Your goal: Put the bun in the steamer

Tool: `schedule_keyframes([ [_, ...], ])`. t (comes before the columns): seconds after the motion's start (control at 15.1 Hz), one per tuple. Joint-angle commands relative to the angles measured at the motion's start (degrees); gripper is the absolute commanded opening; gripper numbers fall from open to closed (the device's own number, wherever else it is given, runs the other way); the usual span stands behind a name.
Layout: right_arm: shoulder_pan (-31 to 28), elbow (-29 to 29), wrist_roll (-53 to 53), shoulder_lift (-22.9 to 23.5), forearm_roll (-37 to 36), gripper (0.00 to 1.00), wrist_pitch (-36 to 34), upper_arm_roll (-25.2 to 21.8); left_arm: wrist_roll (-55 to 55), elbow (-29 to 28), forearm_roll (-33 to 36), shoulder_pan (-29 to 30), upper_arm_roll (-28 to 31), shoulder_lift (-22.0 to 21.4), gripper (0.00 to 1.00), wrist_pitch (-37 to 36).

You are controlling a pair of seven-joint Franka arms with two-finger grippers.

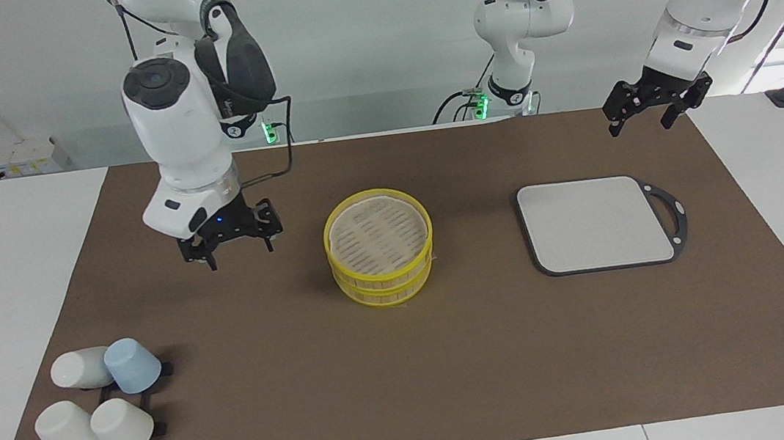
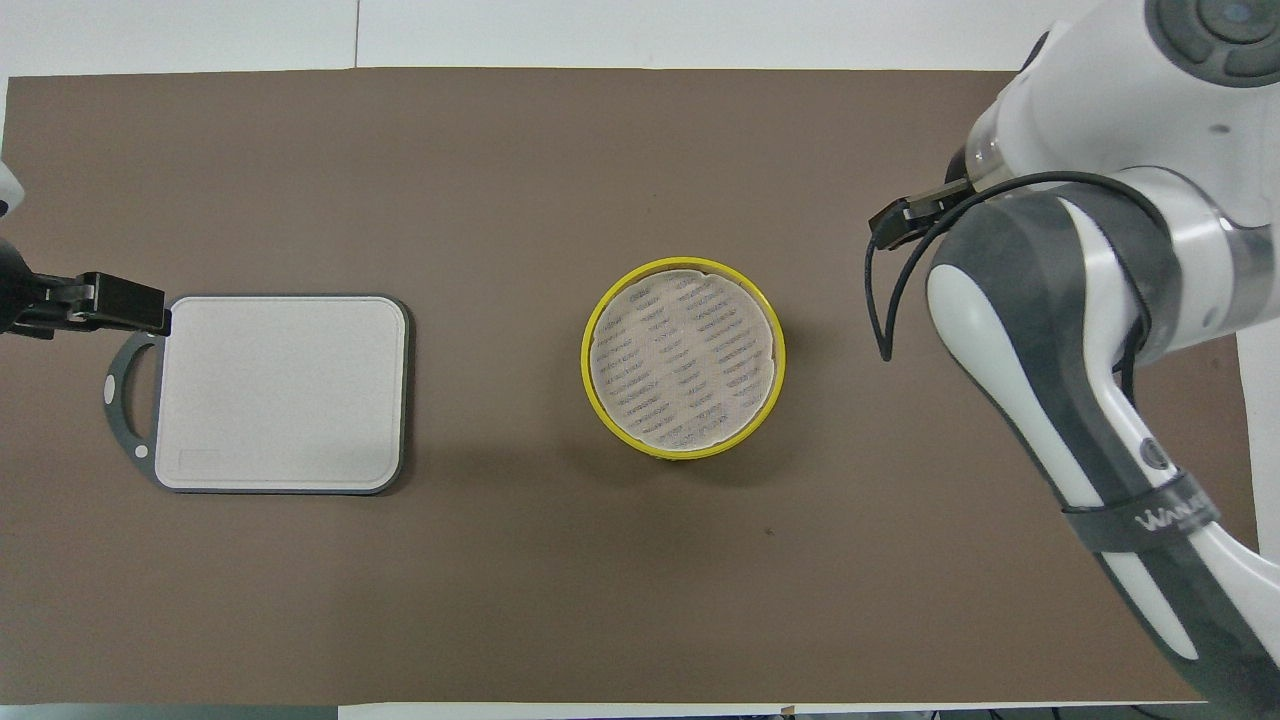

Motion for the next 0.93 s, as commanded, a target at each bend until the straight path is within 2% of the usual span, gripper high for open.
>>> schedule_keyframes([
  [0.0,-2.83,-1.88,-2.44,-2.98,0.52,1.00,-2.40,0.74,0.45,0.09,0.03,0.76,-0.50,-0.40,1.00,-0.11],
  [0.27,-6.97,-1.70,-2.35,-3.69,4.19,1.00,-3.98,0.74,0.28,0.18,-1.12,0.85,-0.41,-0.40,1.00,-0.11],
  [0.53,-7.76,-2.31,-2.35,-5.97,5.17,1.00,-8.03,0.66,0.28,0.18,-1.03,0.85,-0.41,-0.40,1.00,-0.12],
  [0.86,-8.12,-8.55,-2.35,-10.36,5.17,1.00,-6.02,0.66,0.19,0.18,-1.03,0.85,-0.50,-0.40,1.00,-0.12],
])
